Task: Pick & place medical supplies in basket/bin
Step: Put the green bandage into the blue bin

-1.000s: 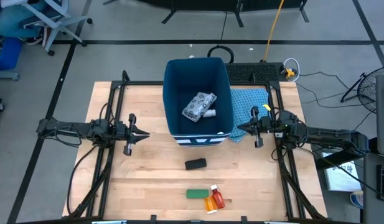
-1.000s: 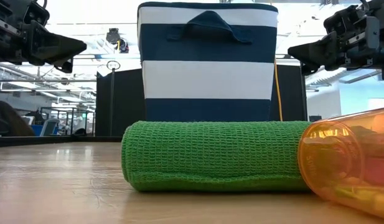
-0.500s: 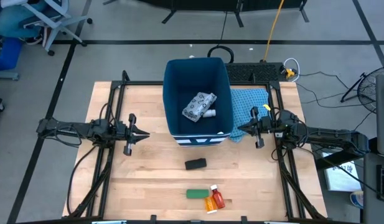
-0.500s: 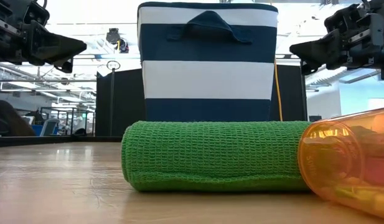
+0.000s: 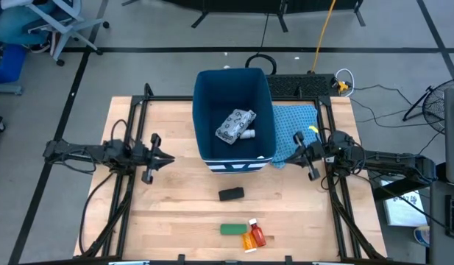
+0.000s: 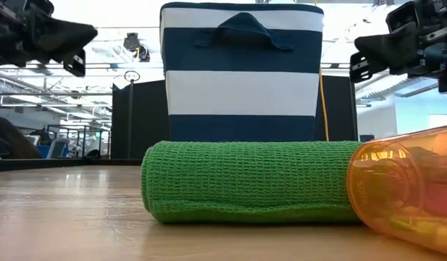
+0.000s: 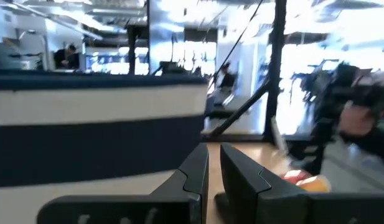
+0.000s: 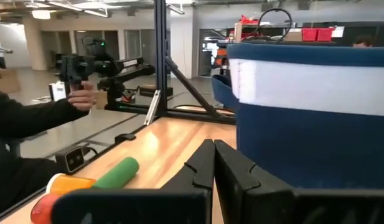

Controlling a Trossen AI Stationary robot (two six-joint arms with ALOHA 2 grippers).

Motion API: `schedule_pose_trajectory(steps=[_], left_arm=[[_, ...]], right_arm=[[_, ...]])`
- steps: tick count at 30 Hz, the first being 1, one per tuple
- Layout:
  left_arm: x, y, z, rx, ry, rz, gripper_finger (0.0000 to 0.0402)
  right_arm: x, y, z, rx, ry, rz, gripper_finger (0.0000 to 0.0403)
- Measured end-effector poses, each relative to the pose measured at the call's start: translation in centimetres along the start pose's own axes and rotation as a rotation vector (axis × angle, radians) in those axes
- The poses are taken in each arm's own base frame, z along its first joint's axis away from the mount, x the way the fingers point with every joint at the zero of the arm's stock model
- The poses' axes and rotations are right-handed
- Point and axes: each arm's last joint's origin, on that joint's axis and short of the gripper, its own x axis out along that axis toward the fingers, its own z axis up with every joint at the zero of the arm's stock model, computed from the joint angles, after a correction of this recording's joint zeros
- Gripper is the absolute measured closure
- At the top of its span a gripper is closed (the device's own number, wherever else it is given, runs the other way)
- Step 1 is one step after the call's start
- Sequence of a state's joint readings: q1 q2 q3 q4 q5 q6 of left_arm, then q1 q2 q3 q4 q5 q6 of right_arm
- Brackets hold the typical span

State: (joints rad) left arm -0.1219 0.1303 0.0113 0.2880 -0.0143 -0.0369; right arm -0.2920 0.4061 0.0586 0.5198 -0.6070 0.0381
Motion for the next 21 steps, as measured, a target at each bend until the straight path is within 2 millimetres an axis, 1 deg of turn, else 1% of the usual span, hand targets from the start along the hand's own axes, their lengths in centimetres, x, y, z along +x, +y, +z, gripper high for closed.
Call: schedule_pose_trajectory(steps=[4, 7, 8, 10, 13, 15, 17, 21], left_arm=[[0.0, 0.0, 0.3, -0.001, -0.029, -0.009, 0.0355], [0.0, -0.1, 0.4, -0.003, -0.037, -0.016, 0.0355], [0.0, -0.1, 0.4, -0.002, -0.038, -0.015, 0.0355], [0.0, 0.0, 0.4, 0.002, -0.038, -0.006, 0.0355], [0.0, 0.0, 0.3, 0.004, -0.036, 0.021, 0.0355], [0.0, 0.1, 0.3, 0.005, -0.035, 0.043, 0.0355], [0.0, 0.2, 0.3, 0.004, -0.032, 0.061, 0.0355], [0.0, 0.3, 0.3, 0.005, -0.031, 0.104, 0.0355]], right_arm=[[0.1, 0.1, 0.3, 0.012, -0.034, -0.043, 0.0403], [0.6, 0.8, 0.2, 0.004, -0.021, -0.014, 0.0403], [0.8, 1.1, 0.7, -0.011, -0.027, -0.005, 0.0403], [1.5, 1.8, 2.2, -0.058, -0.068, 0.0, 0.0403], [2.6, 3.4, 4.4, -0.12, -0.091, 0.084, 0.0403], [3.5, 4.8, 5.0, -0.154, -0.064, 0.156, 0.0403], [4.4, 6.2, 5.8, -0.204, -0.041, 0.186, 0.0403], [6.8, 9.0, 6.3, -0.346, 0.085, 0.109, 0.0403]])
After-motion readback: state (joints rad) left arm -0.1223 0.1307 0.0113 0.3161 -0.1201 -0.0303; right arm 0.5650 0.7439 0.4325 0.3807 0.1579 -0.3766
